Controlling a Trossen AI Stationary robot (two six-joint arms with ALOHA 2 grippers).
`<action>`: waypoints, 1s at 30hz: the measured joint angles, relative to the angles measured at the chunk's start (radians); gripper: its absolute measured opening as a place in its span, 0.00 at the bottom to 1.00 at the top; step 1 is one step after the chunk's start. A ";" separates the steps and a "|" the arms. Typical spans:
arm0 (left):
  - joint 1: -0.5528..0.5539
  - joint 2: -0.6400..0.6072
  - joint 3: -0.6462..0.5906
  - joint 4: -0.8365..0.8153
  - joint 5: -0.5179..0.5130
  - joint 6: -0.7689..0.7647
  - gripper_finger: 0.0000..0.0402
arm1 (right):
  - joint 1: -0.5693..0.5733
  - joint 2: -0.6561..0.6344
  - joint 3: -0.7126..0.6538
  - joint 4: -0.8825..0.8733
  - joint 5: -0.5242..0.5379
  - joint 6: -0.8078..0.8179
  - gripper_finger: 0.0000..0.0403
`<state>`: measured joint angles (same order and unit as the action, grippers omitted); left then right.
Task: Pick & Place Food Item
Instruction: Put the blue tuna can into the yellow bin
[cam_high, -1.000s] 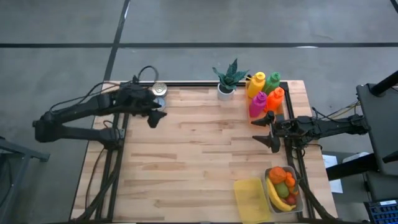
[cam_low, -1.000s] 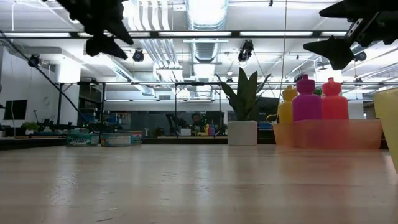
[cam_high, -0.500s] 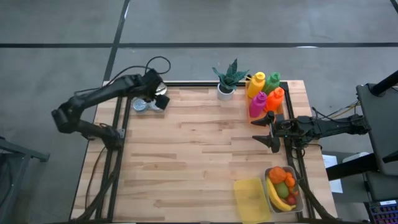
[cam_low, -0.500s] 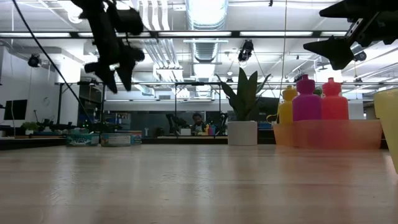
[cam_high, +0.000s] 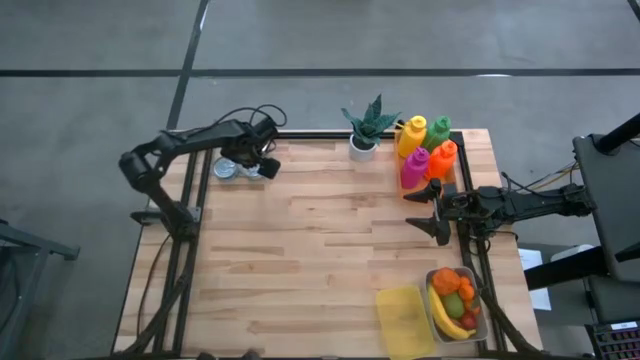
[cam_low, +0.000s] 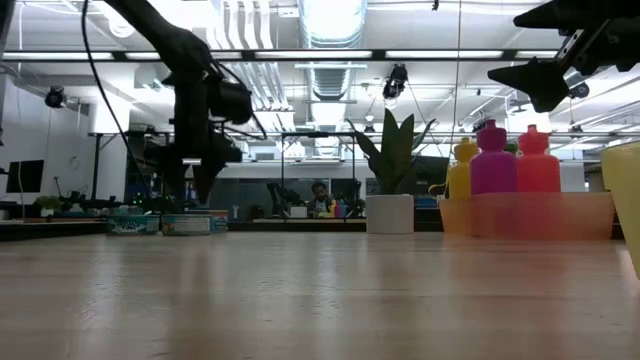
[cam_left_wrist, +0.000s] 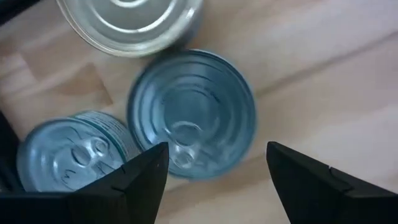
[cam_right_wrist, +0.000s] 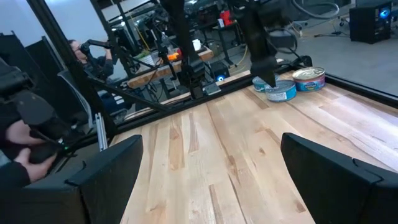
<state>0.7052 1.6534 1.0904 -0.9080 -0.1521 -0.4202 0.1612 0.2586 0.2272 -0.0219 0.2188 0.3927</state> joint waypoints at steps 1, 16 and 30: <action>0.001 0.011 0.000 0.005 -0.020 0.000 0.69 | 0.000 0.000 0.000 0.000 0.000 0.000 0.94; 0.011 0.047 -0.001 0.062 -0.158 -0.027 0.69 | 0.000 0.000 0.000 0.000 0.000 0.000 0.94; 0.025 0.038 -0.107 0.183 -0.067 -0.042 0.69 | 0.000 0.001 0.000 0.000 0.000 0.000 0.94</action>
<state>0.7300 1.6909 0.9831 -0.7249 -0.2193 -0.4624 0.1612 0.2592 0.2272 -0.0223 0.2188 0.3927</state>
